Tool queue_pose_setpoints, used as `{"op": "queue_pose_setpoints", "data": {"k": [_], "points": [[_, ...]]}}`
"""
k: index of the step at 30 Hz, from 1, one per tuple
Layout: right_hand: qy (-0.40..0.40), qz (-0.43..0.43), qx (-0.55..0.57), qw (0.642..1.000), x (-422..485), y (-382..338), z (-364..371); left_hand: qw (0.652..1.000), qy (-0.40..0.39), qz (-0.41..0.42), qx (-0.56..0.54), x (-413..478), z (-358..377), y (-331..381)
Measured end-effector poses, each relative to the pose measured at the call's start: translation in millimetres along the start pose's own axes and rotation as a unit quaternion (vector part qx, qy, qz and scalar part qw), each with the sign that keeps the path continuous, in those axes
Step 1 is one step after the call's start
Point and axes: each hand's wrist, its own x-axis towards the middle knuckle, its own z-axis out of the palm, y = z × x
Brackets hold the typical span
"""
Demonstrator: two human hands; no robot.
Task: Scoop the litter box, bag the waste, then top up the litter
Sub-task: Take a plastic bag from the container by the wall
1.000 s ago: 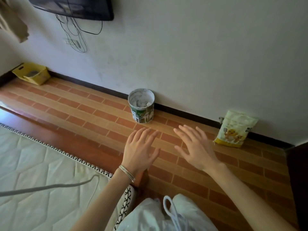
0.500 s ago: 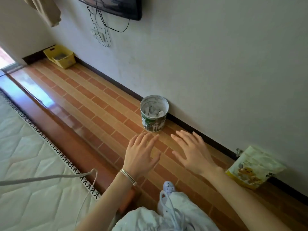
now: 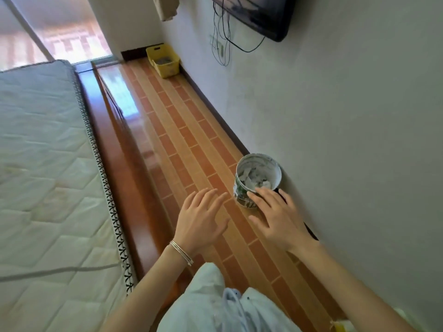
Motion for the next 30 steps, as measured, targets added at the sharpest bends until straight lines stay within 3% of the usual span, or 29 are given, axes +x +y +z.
{"op": "queue_pose_setpoints", "data": {"k": [10, 20, 30], "points": [[-0.037, -0.052, 0.02, 0.998, 145.7, 5.4, 22.6, 0.998, -0.007, -0.069, 0.009, 88.9, 3.7, -86.3], [0.008, -0.094, 0.006, 0.996, 327.8, -17.0, 7.7, 0.995, 0.043, -0.084, 0.038, 202.4, -39.1, -213.1], [-0.009, -0.151, 0.003, 0.988, 471.8, -13.2, 22.9, 0.988, 0.057, -0.14, 0.043, 285.1, -35.6, -294.2]]}}
